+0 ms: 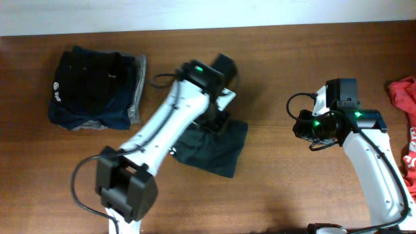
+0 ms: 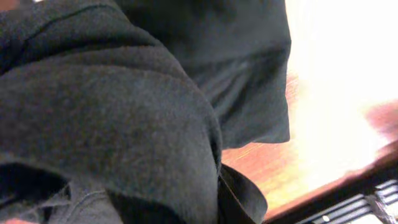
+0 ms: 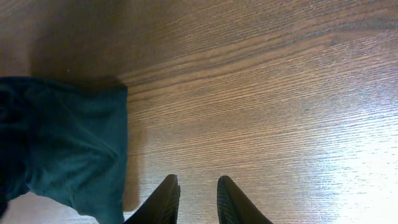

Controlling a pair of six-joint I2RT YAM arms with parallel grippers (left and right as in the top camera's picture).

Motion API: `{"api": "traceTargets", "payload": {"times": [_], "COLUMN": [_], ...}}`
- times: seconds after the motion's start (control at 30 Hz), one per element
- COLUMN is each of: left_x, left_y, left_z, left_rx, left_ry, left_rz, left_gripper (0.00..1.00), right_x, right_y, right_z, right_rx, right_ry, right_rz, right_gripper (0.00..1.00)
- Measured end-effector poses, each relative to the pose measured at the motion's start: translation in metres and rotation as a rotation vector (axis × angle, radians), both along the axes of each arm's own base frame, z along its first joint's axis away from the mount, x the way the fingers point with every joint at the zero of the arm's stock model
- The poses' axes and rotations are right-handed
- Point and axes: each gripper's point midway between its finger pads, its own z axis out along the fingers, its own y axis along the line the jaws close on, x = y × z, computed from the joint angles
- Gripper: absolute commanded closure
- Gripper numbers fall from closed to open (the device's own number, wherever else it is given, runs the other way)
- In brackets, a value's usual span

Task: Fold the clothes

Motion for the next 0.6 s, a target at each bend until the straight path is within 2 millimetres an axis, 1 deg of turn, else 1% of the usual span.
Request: {"api": "traceTargets", "payload": {"times": [0.03, 0.07, 0.1, 0.17, 0.2, 0.23, 0.27, 0.33, 0.4, 0.5, 0.53, 0.57, 0.6], "left_x": [-0.003, -0.005, -0.006, -0.007, -0.008, -0.008, -0.008, -0.011, -0.009, -0.001, 0.002, 0.007, 0.016], "left_y": [-0.004, -0.007, -0.009, -0.012, -0.013, -0.012, -0.011, -0.003, 0.000, 0.010, 0.012, 0.015, 0.017], "left_z": [-0.005, -0.010, -0.015, -0.027, -0.034, -0.042, -0.045, -0.040, -0.033, -0.004, 0.002, 0.014, 0.024], "left_rx": [0.020, 0.036, 0.050, 0.079, 0.094, 0.114, 0.124, 0.147, 0.147, 0.138, 0.134, 0.119, 0.094], "left_ry": [0.001, 0.005, 0.008, 0.025, 0.034, 0.048, 0.053, 0.076, 0.077, 0.070, 0.066, 0.051, 0.024], "left_rz": [-0.009, -0.010, -0.020, -0.024, -0.023, -0.018, -0.015, -0.006, 0.004, 0.039, 0.048, 0.066, 0.087], "left_gripper": [0.58, 0.38, 0.31, 0.27, 0.09, 0.08, 0.08, 0.08, 0.08, 0.09, 0.09, 0.09, 0.09], "right_x": [0.000, -0.001, -0.001, -0.003, -0.004, -0.004, -0.004, -0.005, -0.005, -0.004, -0.003, 0.001, 0.006], "right_y": [0.000, 0.000, 0.000, 0.000, 0.000, 0.000, 0.000, 0.000, 0.000, 0.001, 0.003, 0.008, 0.016], "right_z": [0.000, 0.000, 0.000, -0.001, -0.001, -0.001, -0.001, -0.002, -0.002, -0.001, 0.000, 0.002, 0.006], "right_rx": [0.000, 0.000, 0.001, 0.001, 0.001, 0.001, 0.002, 0.002, 0.002, 0.006, 0.012, 0.031, 0.057], "right_ry": [0.001, 0.002, 0.005, 0.013, 0.017, 0.019, 0.019, 0.020, 0.020, 0.018, 0.009, -0.016, -0.056], "right_rz": [-0.001, -0.001, -0.001, -0.001, -0.001, 0.000, 0.000, 0.000, 0.000, 0.005, 0.019, 0.053, 0.107], "right_gripper": [0.74, 0.74, 0.74, 0.75, 0.74, 0.74, 0.74, 0.74, 0.74, 0.74, 0.74, 0.75, 0.78]}}
